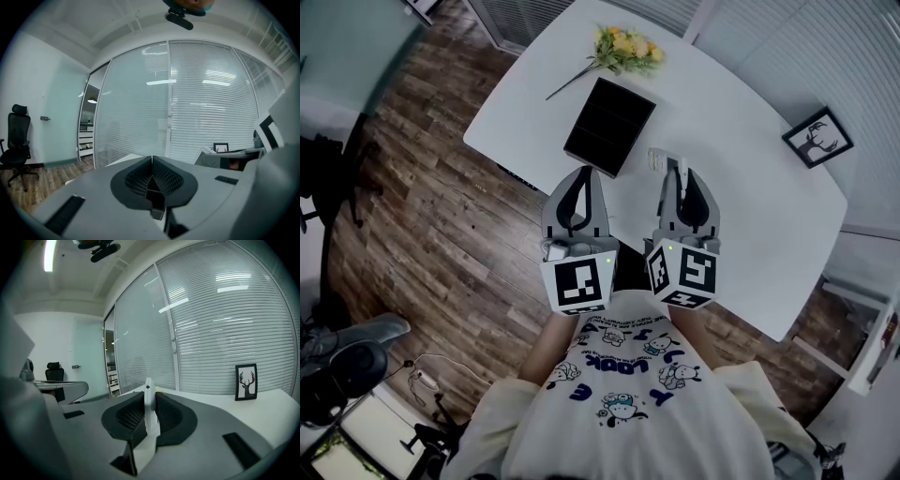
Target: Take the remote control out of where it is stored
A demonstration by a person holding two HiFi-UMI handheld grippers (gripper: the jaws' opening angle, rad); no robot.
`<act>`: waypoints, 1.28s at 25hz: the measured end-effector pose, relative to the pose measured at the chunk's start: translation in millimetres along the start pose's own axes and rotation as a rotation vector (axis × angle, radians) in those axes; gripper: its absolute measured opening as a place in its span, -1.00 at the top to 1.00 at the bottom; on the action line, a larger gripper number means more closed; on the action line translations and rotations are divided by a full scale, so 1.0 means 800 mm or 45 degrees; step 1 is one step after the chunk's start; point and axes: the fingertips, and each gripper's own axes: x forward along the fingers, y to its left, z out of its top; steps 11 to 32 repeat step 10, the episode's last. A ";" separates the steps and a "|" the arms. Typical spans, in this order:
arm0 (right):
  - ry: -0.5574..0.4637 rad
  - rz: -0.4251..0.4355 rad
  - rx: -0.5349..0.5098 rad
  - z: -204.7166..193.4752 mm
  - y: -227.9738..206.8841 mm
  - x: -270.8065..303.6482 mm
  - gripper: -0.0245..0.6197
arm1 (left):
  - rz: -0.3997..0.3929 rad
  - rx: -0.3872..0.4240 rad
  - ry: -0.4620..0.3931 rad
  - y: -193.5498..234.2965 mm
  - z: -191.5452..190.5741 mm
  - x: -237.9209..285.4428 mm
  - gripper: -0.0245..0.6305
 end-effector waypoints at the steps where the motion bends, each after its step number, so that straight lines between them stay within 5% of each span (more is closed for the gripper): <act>1: 0.001 0.003 -0.001 0.000 0.002 0.000 0.68 | 0.002 0.001 0.001 0.001 0.000 -0.001 0.87; 32: 0.002 0.005 -0.002 0.001 0.006 -0.001 0.68 | 0.001 0.010 0.003 0.004 0.002 -0.003 0.87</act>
